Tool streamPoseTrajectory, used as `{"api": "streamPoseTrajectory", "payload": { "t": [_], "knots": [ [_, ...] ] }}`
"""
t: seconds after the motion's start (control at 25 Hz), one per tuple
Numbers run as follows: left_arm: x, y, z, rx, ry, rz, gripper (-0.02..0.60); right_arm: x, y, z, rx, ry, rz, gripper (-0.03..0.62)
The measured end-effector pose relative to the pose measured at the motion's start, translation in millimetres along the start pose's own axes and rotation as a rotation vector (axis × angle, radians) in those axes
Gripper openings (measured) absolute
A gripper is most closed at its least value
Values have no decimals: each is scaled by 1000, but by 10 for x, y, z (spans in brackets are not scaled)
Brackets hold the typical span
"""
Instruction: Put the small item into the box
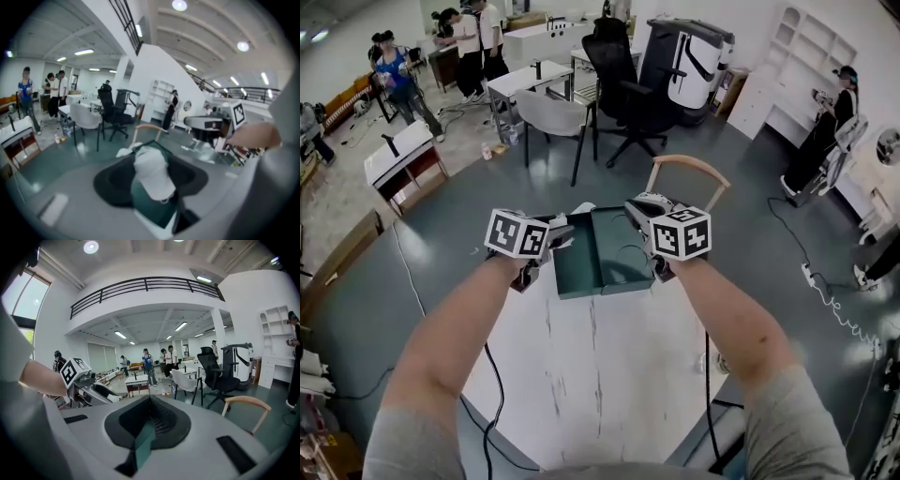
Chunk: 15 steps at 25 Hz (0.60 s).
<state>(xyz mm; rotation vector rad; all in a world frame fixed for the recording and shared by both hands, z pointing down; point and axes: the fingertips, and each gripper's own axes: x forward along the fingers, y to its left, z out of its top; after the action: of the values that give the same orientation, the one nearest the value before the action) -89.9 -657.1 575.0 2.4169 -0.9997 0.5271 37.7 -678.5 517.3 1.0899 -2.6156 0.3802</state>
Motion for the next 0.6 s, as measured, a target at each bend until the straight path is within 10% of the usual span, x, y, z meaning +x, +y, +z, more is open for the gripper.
{"api": "streamPoseTrajectory", "payload": {
  "t": [0.6],
  "knots": [
    [924,257,-340,32,145,12,219,565,-360,-523,-1,32,-28,8]
  ]
}}
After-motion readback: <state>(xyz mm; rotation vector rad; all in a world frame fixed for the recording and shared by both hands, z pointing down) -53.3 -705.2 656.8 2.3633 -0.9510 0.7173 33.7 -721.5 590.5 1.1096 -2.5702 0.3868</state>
